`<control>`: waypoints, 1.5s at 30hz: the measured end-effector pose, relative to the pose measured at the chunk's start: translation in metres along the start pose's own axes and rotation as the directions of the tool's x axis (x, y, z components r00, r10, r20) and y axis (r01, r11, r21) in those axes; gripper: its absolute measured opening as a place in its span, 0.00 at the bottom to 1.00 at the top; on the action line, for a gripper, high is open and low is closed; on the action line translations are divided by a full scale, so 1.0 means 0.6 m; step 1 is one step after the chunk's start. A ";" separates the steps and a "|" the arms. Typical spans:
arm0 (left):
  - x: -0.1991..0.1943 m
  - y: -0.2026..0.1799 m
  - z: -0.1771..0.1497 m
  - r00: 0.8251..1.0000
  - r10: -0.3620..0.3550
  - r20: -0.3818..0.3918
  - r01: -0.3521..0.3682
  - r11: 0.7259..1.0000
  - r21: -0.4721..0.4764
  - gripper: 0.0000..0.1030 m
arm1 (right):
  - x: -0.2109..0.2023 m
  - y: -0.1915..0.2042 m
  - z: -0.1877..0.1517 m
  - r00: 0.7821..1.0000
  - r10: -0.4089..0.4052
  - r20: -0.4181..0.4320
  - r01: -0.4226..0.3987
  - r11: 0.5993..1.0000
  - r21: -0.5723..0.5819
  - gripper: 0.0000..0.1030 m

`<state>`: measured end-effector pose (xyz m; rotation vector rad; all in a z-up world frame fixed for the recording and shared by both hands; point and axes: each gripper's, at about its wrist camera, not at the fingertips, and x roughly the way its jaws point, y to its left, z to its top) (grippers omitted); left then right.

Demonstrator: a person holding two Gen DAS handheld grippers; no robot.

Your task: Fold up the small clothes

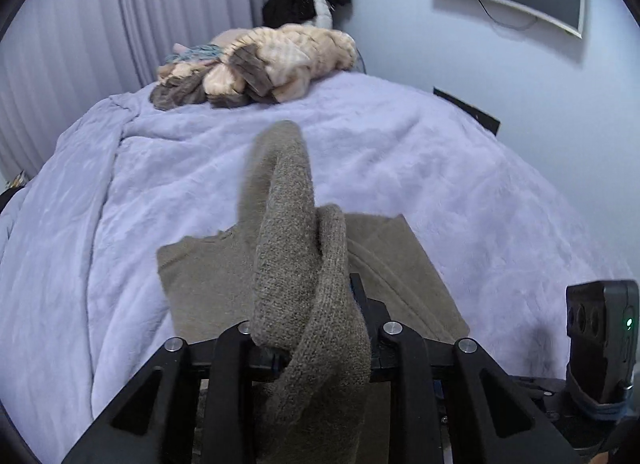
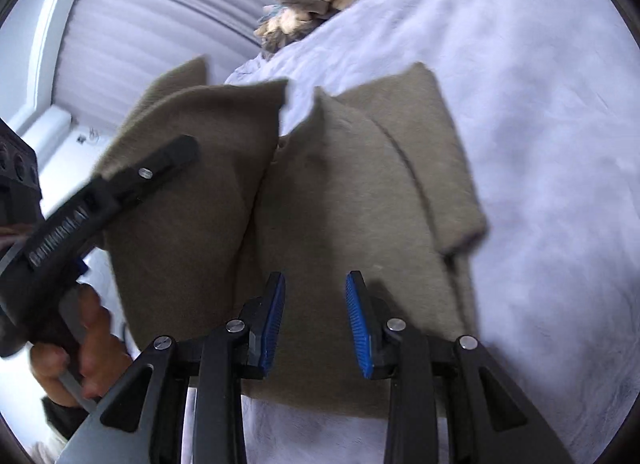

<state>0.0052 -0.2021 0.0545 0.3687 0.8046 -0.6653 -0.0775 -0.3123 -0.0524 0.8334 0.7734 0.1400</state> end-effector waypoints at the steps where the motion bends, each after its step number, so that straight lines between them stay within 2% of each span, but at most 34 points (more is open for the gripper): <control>1: 0.016 -0.014 -0.006 0.999 -0.002 -0.033 0.003 1.000 0.010 0.26 | -0.004 -0.015 -0.003 1.000 0.012 -0.007 -0.012 0.999 0.030 0.34; 2: 0.024 -0.023 -0.012 0.998 -0.010 -0.056 0.011 1.000 0.013 0.30 | -0.007 -0.030 -0.008 0.999 0.035 -0.009 -0.034 0.998 0.059 0.34; 3: 0.028 -0.030 -0.016 0.998 -0.022 -0.065 0.023 1.000 0.010 0.41 | -0.008 -0.039 -0.012 0.998 0.057 -0.007 -0.056 0.995 0.080 0.34; 4: 0.023 -0.031 -0.020 0.998 -0.029 -0.056 0.029 1.000 0.001 0.63 | -0.011 -0.047 -0.015 0.997 0.074 -0.002 -0.073 0.992 0.098 0.34; 6: -0.002 -0.033 -0.021 1.000 -0.020 0.010 0.020 1.000 -0.007 0.81 | -0.015 -0.056 -0.016 0.995 0.103 0.007 -0.103 0.987 0.124 0.34; 7: -0.021 -0.030 -0.022 0.999 -0.017 0.047 0.018 1.000 -0.003 0.81 | -0.018 -0.062 -0.014 0.993 0.116 0.009 -0.117 0.984 0.137 0.35; 9: -0.054 -0.018 -0.022 0.996 -0.021 0.089 0.021 1.000 0.002 0.81 | -0.015 -0.069 -0.014 0.985 0.172 0.030 -0.174 0.969 0.177 0.46; 11: -0.090 0.006 -0.033 0.989 0.001 0.149 0.005 0.999 -0.036 0.81 | -0.021 -0.079 -0.015 0.965 0.255 0.067 -0.264 0.936 0.232 0.65; 14: -0.107 0.063 -0.052 0.980 0.093 0.177 -0.064 0.985 -0.161 0.81 | -0.031 -0.093 -0.009 0.931 0.345 0.117 -0.364 0.884 0.292 0.72; 15: -0.106 0.080 -0.062 0.978 0.123 0.168 -0.088 0.975 -0.204 0.81 | -0.025 -0.094 -0.003 0.927 0.356 0.118 -0.375 0.875 0.306 0.72; 17: -0.089 0.131 -0.092 0.979 0.172 0.110 -0.129 0.939 -0.320 0.81 | -0.018 -0.085 0.003 0.927 0.361 0.099 -0.373 0.872 0.316 0.73; 19: -0.057 0.170 -0.125 0.983 0.185 0.004 -0.169 0.901 -0.399 0.81 | -0.019 -0.074 0.018 0.935 0.348 0.070 -0.352 0.889 0.292 0.73; 22: -0.015 0.198 -0.170 0.979 0.181 -0.095 -0.204 0.877 -0.434 0.81 | 0.005 -0.033 0.046 0.953 0.303 -0.011 -0.293 0.930 0.224 0.73; 23: -0.009 0.203 -0.185 0.978 0.186 -0.096 -0.209 0.873 -0.441 0.81 | 0.015 -0.018 0.055 0.959 0.280 -0.051 -0.266 0.945 0.191 0.73; 25: -0.009 0.207 -0.203 0.980 0.184 -0.078 -0.199 0.859 -0.471 0.81 | 0.035 0.012 0.067 0.979 0.173 -0.111 -0.163 0.982 0.096 0.69; 26: -0.011 0.209 -0.204 0.980 0.179 -0.081 -0.196 0.856 -0.479 0.81 | 0.042 0.028 0.069 0.988 0.098 -0.119 -0.096 0.995 0.027 0.40; 27: -0.013 0.208 -0.201 0.980 0.180 -0.090 -0.201 0.855 -0.478 0.81 | 0.048 0.042 0.071 0.992 0.031 -0.118 -0.036 0.999 -0.035 0.22; 28: -0.017 0.206 -0.193 0.980 0.176 -0.094 -0.200 0.862 -0.466 0.81 | 0.047 0.056 0.075 0.995 -0.020 -0.096 0.011 0.996 -0.084 0.22; 31: -0.035 0.187 -0.176 0.980 0.195 -0.045 -0.196 0.889 -0.414 0.81 | -0.003 0.084 0.080 0.998 0.057 0.037 -0.051 0.988 -0.145 0.21; 33: -0.032 0.170 -0.167 0.980 0.194 -0.037 -0.194 0.910 -0.366 0.81 | -0.031 0.081 0.077 0.994 0.049 0.093 -0.034 0.987 -0.158 0.21; 36: -0.010 0.143 -0.168 0.981 0.185 -0.052 -0.192 0.929 -0.317 0.82 | -0.029 0.024 0.077 0.996 -0.029 0.085 0.035 0.997 -0.075 0.21; 38: 0.004 0.134 -0.179 0.976 0.206 -0.071 -0.218 0.923 -0.317 0.93 | -0.007 -0.030 0.074 0.995 -0.094 0.035 0.094 0.996 0.011 0.21; 40: 0.001 0.139 -0.188 0.980 0.187 -0.074 -0.201 0.911 -0.361 0.95 | -0.014 -0.067 0.064 0.999 -0.041 0.031 0.038 0.996 0.080 0.20; 42: -0.003 0.150 -0.193 0.984 0.154 -0.091 -0.177 0.901 -0.395 0.95 | -0.033 -0.069 0.065 0.999 -0.023 0.048 0.018 0.995 0.096 0.25; 45: -0.016 0.154 -0.194 0.980 0.169 -0.107 -0.197 0.906 -0.374 0.95 | -0.064 -0.060 0.058 0.998 -0.031 0.058 0.027 0.997 0.075 0.46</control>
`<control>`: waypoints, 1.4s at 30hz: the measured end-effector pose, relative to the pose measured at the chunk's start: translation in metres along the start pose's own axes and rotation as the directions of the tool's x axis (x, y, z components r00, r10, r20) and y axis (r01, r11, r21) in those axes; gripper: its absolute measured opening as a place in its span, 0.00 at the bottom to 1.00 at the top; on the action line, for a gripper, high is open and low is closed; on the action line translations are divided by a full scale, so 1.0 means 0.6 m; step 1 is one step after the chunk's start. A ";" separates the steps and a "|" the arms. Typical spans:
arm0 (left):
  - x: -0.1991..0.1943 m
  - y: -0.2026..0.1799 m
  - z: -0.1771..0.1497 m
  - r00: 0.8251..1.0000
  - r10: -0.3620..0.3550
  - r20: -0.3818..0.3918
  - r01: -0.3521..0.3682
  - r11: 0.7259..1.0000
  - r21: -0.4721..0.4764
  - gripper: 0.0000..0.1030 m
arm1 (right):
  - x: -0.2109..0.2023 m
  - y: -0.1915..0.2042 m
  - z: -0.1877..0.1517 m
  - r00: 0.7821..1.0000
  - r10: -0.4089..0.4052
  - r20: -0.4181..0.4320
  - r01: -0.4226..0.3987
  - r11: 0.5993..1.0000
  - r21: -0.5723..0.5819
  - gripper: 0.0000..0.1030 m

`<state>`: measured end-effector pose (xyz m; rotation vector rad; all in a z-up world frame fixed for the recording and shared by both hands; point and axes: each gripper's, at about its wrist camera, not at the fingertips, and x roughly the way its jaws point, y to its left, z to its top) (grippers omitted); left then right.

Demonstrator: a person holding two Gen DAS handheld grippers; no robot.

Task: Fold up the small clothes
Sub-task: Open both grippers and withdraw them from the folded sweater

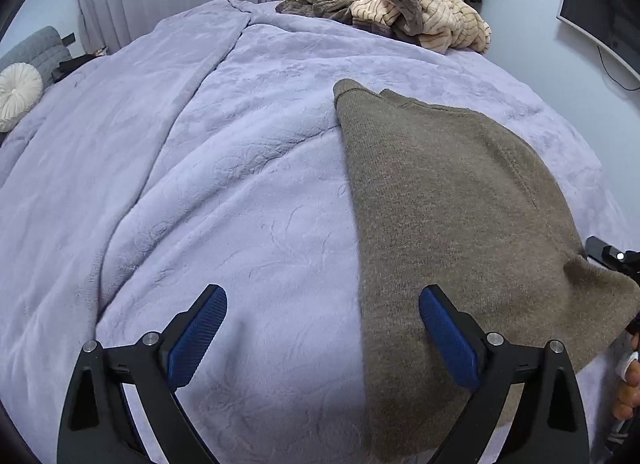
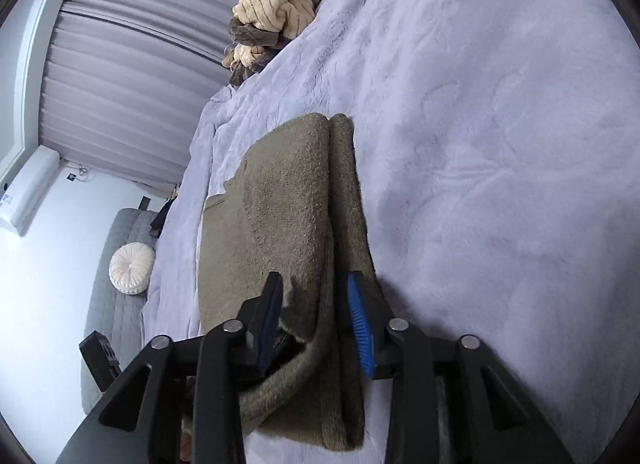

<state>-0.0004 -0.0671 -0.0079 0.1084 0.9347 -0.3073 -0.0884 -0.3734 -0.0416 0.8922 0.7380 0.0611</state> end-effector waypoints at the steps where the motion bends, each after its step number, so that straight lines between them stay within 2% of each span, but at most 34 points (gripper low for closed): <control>1: -0.006 0.001 0.000 1.000 0.018 0.007 -0.018 1.000 0.016 0.95 | -0.011 0.002 -0.003 1.000 -0.011 0.008 0.011 1.000 0.000 0.58; 2: -0.012 0.002 -0.001 0.999 0.029 0.012 -0.030 0.999 0.030 0.95 | -0.027 0.003 -0.008 1.000 0.000 0.020 0.000 1.000 -0.001 0.59; 4: -0.016 0.004 -0.007 1.000 0.024 0.006 -0.025 0.999 0.037 0.95 | -0.057 0.010 -0.022 0.996 0.072 0.045 -0.072 0.997 -0.003 0.59; 7: -0.011 0.002 -0.016 1.000 0.012 -0.019 -0.011 0.999 0.031 0.95 | -0.077 0.047 -0.044 0.986 0.155 0.062 -0.148 0.984 -0.104 0.59; 8: -0.009 0.000 -0.018 1.000 0.009 -0.023 -0.009 1.000 0.028 0.95 | -0.077 0.065 -0.048 0.987 0.151 0.045 -0.143 0.977 -0.159 0.59; 10: -0.009 -0.006 -0.023 1.000 0.004 -0.030 -0.003 1.000 0.026 0.95 | -0.053 0.102 -0.053 0.997 0.069 -0.013 -0.070 0.960 -0.272 0.59; 11: -0.011 -0.009 -0.025 0.999 0.002 -0.033 -0.001 1.000 0.027 0.95 | -0.033 0.112 -0.054 0.999 -0.009 -0.046 -0.006 0.950 -0.312 0.56; 12: -0.014 -0.012 -0.026 0.999 0.001 -0.034 0.000 1.000 0.030 0.95 | -0.016 0.115 -0.054 0.995 -0.066 -0.069 0.041 0.947 -0.318 0.49; 13: -0.016 -0.013 -0.027 0.999 0.000 -0.034 0.001 0.999 0.035 0.95 | -0.006 0.113 -0.054 0.992 -0.084 -0.093 0.052 0.952 -0.303 0.20; 14: -0.017 -0.013 -0.029 0.999 0.000 -0.034 0.001 0.999 0.043 0.95 | -0.006 0.109 -0.055 0.992 -0.063 -0.111 0.030 0.960 -0.277 0.12; 15: -0.016 -0.013 -0.032 0.999 0.000 -0.040 0.002 0.999 0.050 0.95 | -0.012 0.106 -0.057 0.993 -0.051 -0.107 0.020 0.963 -0.270 0.12; 17: 0.000 -0.011 -0.042 0.997 -0.006 -0.081 0.011 0.998 0.064 0.95 | -0.022 0.100 -0.063 0.989 -0.127 -0.080 0.098 0.949 -0.300 0.09; 20: 0.014 -0.008 -0.056 0.995 -0.006 -0.102 0.011 0.999 0.053 1.00 | -0.020 0.041 -0.081 0.964 -0.242 -0.108 0.204 0.937 -0.282 0.09; 22: 0.013 -0.010 -0.062 0.995 0.004 -0.097 0.001 0.999 0.050 1.00 | -0.018 0.003 -0.089 0.967 -0.206 -0.148 0.174 0.963 -0.206 0.11; 24: 0.007 -0.015 -0.064 0.996 0.026 -0.081 -0.021 0.997 0.068 1.00 | -0.029 -0.004 -0.090 0.974 -0.182 -0.138 0.157 0.972 -0.174 0.15; 25: 0.005 -0.017 -0.065 0.996 0.037 -0.077 -0.031 0.996 0.080 1.00 | -0.033 0.000 -0.088 0.972 -0.193 -0.130 0.168 0.969 -0.180 0.19; 30: -0.016 -0.026 -0.073 0.995 0.091 -0.046 -0.086 0.990 0.115 0.99 | -0.067 0.043 -0.088 0.971 -0.235 -0.053 0.217 0.949 -0.231 0.23; 36: -0.033 -0.034 -0.086 0.992 0.120 -0.046 -0.114 0.987 0.114 0.99 | -0.094 0.096 -0.082 0.981 -0.186 0.048 0.192 0.945 -0.264 0.23; 40: -0.038 -0.039 -0.086 0.989 0.139 -0.048 -0.133 0.984 0.115 0.99 | -0.072 0.117 -0.094 0.987 -0.161 0.014 0.157 0.939 -0.305 0.23; 42: -0.043 -0.043 -0.089 0.987 0.156 -0.047 -0.149 0.982 0.115 0.99 | -0.047 0.111 -0.101 0.983 -0.185 -0.012 0.172 0.934 -0.313 0.25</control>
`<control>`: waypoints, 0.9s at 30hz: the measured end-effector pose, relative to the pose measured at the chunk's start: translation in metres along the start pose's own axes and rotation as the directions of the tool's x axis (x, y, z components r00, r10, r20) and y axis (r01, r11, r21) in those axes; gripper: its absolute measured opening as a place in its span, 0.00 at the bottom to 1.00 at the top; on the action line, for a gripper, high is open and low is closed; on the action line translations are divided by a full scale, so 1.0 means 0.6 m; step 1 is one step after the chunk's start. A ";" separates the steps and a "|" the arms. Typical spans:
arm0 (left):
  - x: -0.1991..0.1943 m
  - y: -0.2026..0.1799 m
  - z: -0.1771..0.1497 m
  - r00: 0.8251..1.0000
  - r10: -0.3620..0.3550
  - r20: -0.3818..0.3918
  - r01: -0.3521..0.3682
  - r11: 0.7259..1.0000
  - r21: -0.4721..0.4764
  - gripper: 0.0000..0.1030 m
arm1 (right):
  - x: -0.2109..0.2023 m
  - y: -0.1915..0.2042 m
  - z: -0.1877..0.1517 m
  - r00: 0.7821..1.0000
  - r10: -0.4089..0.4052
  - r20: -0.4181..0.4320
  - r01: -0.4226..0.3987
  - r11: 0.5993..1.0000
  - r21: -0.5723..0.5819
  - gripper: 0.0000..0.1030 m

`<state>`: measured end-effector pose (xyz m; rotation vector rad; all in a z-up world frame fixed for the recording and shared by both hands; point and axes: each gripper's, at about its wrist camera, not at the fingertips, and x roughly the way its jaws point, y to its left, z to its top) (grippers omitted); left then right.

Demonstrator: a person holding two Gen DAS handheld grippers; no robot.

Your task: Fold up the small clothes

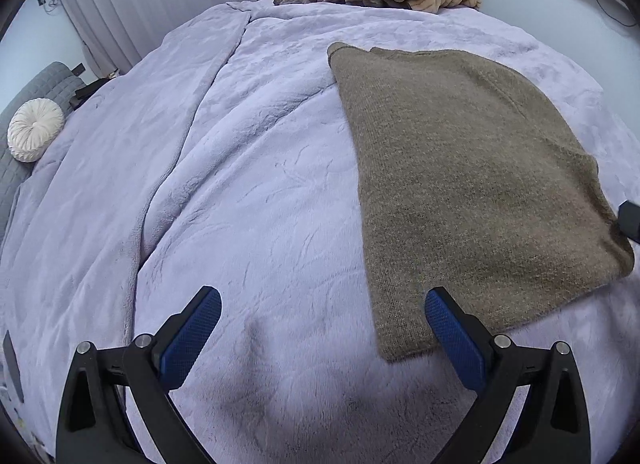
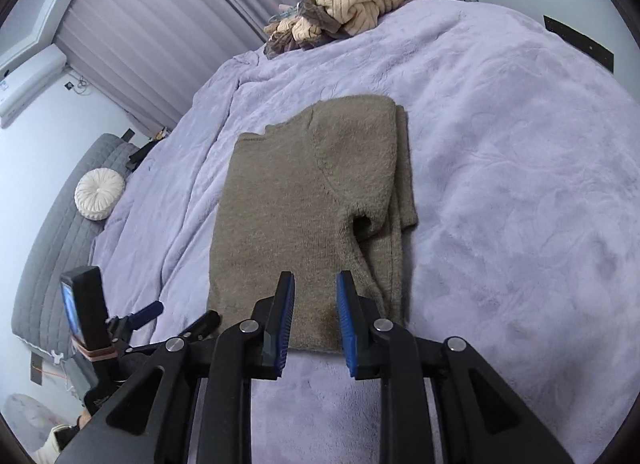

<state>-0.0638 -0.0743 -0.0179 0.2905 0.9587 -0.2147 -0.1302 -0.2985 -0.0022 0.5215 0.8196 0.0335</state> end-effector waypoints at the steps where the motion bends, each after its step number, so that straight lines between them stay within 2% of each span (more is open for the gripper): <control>1: -0.003 -0.001 -0.002 1.000 0.006 -0.001 -0.006 1.000 0.002 0.99 | 0.013 -0.005 -0.005 0.999 -0.025 -0.020 0.025 1.000 0.004 0.25; 2: -0.005 -0.002 -0.002 1.000 0.007 0.000 -0.007 1.000 0.005 0.99 | 0.030 -0.017 -0.012 0.998 -0.044 -0.047 0.045 0.999 0.025 0.25; 6: -0.011 -0.002 -0.005 1.000 0.007 0.004 -0.007 1.000 0.012 0.99 | 0.038 -0.049 -0.026 0.998 0.030 -0.048 -0.025 0.994 0.109 0.24; 12: -0.016 -0.002 -0.007 1.000 0.004 -0.003 -0.004 1.000 0.011 0.99 | 0.027 -0.035 -0.025 0.999 0.004 -0.048 0.000 0.997 0.079 0.25; 17: -0.018 -0.002 -0.005 1.000 0.008 -0.006 -0.008 1.000 0.014 0.99 | 0.019 -0.022 -0.021 0.999 -0.001 -0.040 0.003 0.998 0.064 0.34; 27: -0.019 -0.003 0.000 1.000 0.014 -0.006 -0.014 1.000 0.017 0.99 | 0.014 -0.019 -0.016 0.999 -0.003 -0.043 0.006 0.998 0.063 0.39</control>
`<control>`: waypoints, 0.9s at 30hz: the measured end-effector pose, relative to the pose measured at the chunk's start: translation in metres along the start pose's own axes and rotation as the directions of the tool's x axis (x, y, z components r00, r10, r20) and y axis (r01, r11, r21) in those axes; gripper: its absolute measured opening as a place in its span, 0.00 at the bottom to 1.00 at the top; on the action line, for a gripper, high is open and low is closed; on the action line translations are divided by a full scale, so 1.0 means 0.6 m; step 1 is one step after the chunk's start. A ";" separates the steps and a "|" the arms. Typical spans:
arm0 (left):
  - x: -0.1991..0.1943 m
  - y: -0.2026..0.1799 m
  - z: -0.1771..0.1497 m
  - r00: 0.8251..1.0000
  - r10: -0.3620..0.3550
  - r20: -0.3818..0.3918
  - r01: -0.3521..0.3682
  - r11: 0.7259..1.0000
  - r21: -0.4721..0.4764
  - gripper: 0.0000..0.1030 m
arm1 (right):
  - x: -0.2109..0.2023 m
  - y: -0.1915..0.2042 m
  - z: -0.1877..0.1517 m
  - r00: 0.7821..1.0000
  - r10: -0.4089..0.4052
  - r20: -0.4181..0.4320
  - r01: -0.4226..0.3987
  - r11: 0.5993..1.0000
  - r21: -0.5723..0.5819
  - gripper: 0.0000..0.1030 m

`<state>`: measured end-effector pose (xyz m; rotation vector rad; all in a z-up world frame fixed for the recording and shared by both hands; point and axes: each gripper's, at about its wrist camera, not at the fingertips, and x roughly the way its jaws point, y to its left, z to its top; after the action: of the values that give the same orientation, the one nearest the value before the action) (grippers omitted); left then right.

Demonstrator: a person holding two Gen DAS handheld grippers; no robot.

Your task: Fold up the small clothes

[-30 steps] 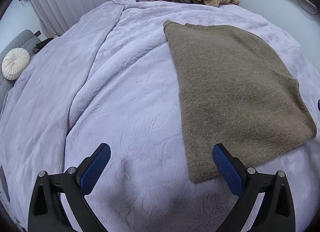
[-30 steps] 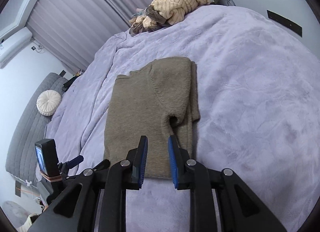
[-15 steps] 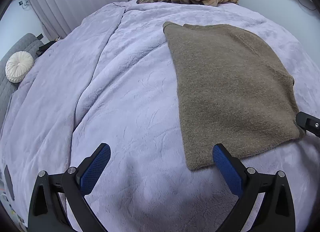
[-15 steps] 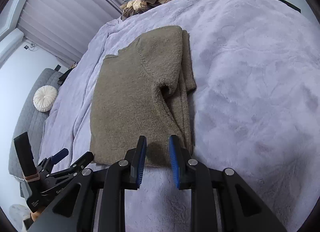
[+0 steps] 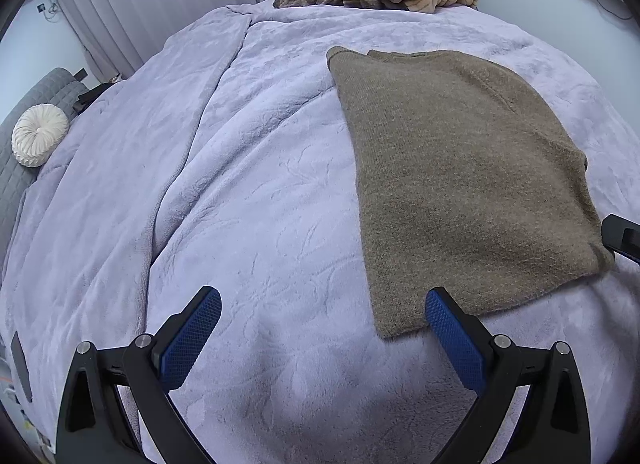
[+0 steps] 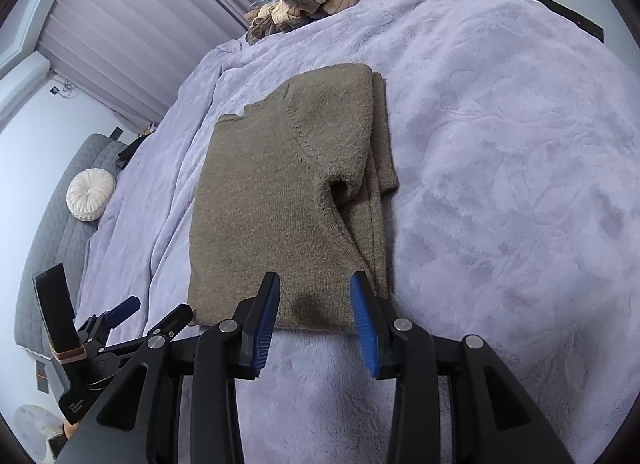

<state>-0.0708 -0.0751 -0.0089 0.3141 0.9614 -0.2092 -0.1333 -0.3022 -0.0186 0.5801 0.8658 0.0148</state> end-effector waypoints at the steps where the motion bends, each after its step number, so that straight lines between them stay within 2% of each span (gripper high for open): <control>1: 0.000 0.000 0.000 1.000 0.002 0.000 -0.002 1.000 0.000 0.99 | 0.000 0.000 0.001 1.000 0.000 0.000 0.000 1.000 0.001 0.39; 6: 0.002 0.000 0.002 1.000 0.007 -0.001 -0.007 1.000 0.004 0.99 | 0.001 0.000 0.005 1.000 -0.004 0.003 0.004 1.000 0.000 0.41; 9: 0.004 -0.001 0.003 1.000 0.008 -0.001 -0.008 1.000 0.008 0.99 | 0.001 -0.002 0.009 1.000 -0.022 0.007 0.022 1.000 -0.001 0.49; 17: 0.007 0.005 0.019 1.000 0.010 0.009 -0.010 1.000 0.016 0.99 | -0.004 -0.028 0.021 0.999 -0.040 0.011 0.040 0.999 0.035 0.53; 22: 0.010 0.012 0.035 1.000 -0.003 0.015 0.003 1.000 0.017 0.99 | -0.008 -0.049 0.035 1.000 -0.019 0.014 0.017 0.997 0.078 0.55; 25: 0.013 0.014 0.043 1.000 -0.010 0.015 0.010 1.000 0.020 0.99 | -0.005 -0.053 0.040 1.000 -0.005 0.010 0.004 0.996 0.086 0.63; 27: 0.017 0.017 0.049 1.000 -0.023 0.009 0.023 1.000 0.014 0.99 | -0.001 -0.052 0.044 1.000 0.001 0.006 -0.001 0.996 0.084 0.64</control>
<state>-0.0396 -0.0763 0.0000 0.3142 0.9551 -0.2382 -0.1214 -0.3416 -0.0201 0.6593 0.8639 -0.0225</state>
